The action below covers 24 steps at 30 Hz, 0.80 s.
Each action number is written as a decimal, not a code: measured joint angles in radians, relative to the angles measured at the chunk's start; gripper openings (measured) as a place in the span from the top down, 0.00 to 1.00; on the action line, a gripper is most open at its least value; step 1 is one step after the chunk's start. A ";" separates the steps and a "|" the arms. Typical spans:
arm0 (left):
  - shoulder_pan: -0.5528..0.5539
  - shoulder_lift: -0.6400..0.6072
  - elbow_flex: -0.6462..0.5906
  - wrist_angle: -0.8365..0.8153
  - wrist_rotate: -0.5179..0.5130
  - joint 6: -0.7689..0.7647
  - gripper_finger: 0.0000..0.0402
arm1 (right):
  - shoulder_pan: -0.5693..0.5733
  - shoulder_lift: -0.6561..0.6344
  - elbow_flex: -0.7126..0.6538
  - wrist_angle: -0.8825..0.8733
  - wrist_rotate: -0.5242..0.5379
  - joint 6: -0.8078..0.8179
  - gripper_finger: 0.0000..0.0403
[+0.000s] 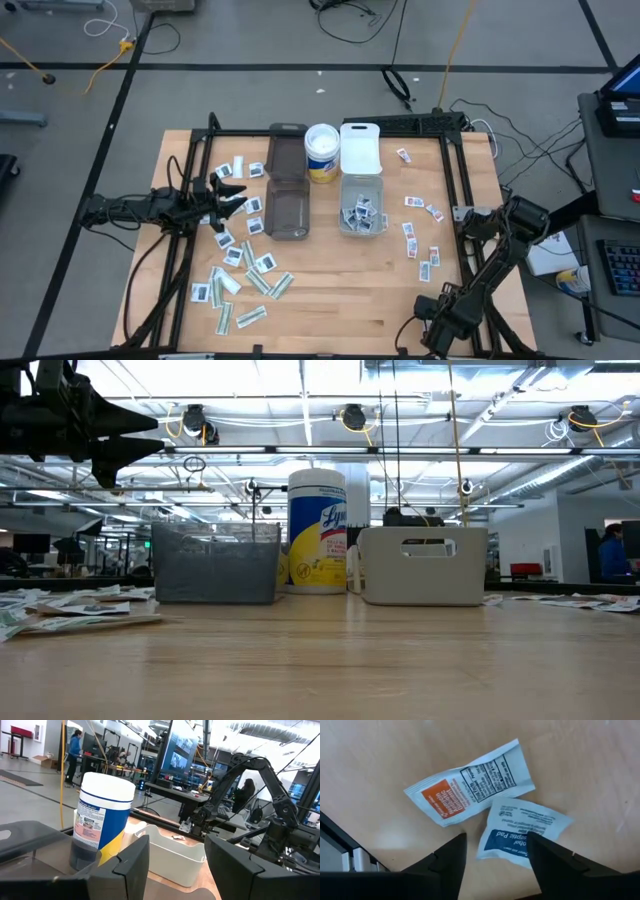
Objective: Pick & Place First Aid Supplies
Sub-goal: Put the alcohol pad into the gray bin
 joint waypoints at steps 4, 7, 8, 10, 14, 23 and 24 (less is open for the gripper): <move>0.000 0.000 0.000 0.000 0.000 0.000 0.51 | 0.000 0.000 -0.001 0.000 0.015 -0.001 0.65; 0.000 0.000 0.000 0.000 0.000 0.000 0.51 | 0.000 0.001 -0.001 0.000 0.018 -0.008 0.79; 0.000 0.000 0.000 0.000 0.000 0.000 0.51 | 0.000 0.001 -0.001 0.001 0.018 -0.008 0.84; 0.000 0.000 0.000 0.000 0.000 0.000 0.51 | 0.001 0.001 -0.002 0.001 0.021 -0.008 0.94; 0.000 0.000 0.000 0.000 0.000 0.000 0.51 | 0.001 0.002 -0.002 0.003 0.026 -0.027 0.98; 0.000 0.000 0.000 0.000 0.000 0.000 0.51 | -0.033 -0.086 0.036 -0.184 0.065 -0.076 1.00; 0.000 0.000 0.000 0.000 0.000 0.000 0.51 | -0.042 -0.108 0.051 -0.201 0.063 -0.088 1.00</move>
